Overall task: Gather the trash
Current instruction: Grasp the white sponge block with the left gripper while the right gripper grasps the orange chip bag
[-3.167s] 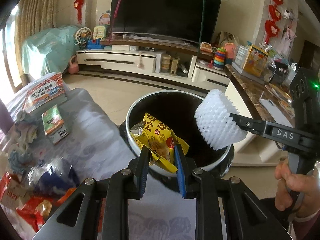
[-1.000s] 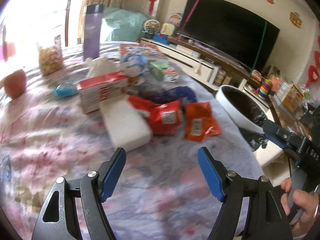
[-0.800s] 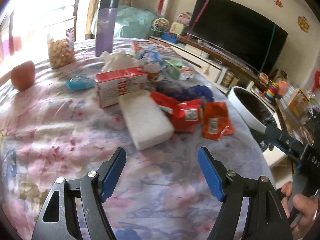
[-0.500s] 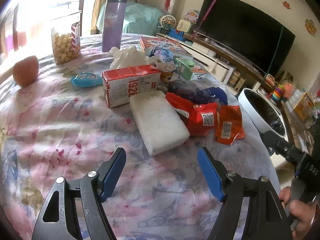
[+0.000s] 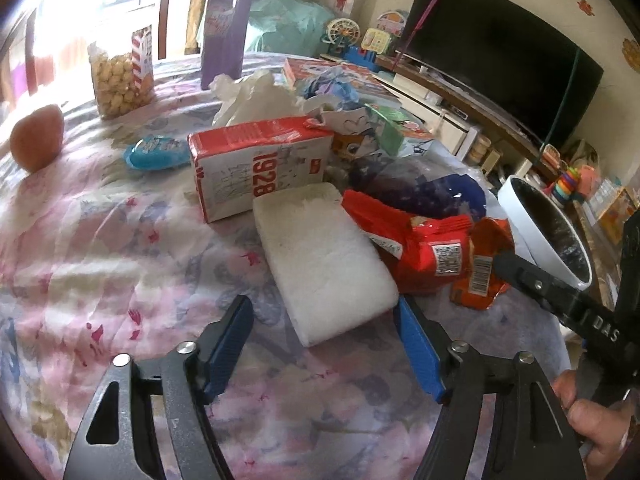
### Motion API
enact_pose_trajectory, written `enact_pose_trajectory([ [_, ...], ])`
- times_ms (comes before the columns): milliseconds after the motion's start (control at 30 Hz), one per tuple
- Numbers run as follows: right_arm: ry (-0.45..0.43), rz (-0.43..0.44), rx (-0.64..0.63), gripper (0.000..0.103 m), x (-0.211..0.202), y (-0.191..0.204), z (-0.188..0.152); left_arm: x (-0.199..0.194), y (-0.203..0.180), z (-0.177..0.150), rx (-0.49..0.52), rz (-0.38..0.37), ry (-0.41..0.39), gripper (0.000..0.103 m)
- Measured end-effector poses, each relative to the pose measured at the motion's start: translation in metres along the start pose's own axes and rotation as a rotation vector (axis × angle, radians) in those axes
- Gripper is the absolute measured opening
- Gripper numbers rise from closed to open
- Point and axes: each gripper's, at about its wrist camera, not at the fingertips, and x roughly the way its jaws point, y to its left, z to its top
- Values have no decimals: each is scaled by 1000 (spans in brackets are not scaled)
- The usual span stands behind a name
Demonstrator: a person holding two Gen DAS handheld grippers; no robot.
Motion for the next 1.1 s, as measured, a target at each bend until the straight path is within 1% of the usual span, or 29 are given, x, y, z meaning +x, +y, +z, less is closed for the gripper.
enact_pose_trajectory([
  [33, 2, 0, -5, 58, 2, 1, 1, 1, 1, 0, 1, -15, 1, 57],
  [67, 8, -1, -12, 52, 5, 2, 2, 1, 0, 0, 7, -25, 0, 53],
  [100, 15, 1, -17, 41, 7, 3, 2, 1, -1, 0, 21, -25, -4, 50],
  [133, 13, 4, -22, 34, 8, 4, 2, 0, -2, -1, 32, -19, -11, 48],
  [167, 9, 6, -29, 29, 7, 5, 2, -1, -2, -2, 38, -16, -15, 48],
  [200, 6, 12, -37, 18, 5, 6, 2, -2, -1, -3, 41, -13, -19, 47],
  [233, 8, 20, -43, 14, 5, 8, 1, -4, 0, -5, 38, -12, -21, 47],
  [333, 7, 34, -43, 9, 1, 11, -4, -11, 5, -10, 26, -9, -32, 46],
  [567, -2, 47, -26, 9, -15, 11, -12, -37, 14, -22, 23, -4, -59, 45],
  [733, -16, 46, -14, 9, -29, 7, -17, -52, 4, -35, 55, -29, -59, 45],
  [1100, -61, 13, 27, 9, -63, -10, -26, -68, -39, -48, 145, -133, -38, 45],
])
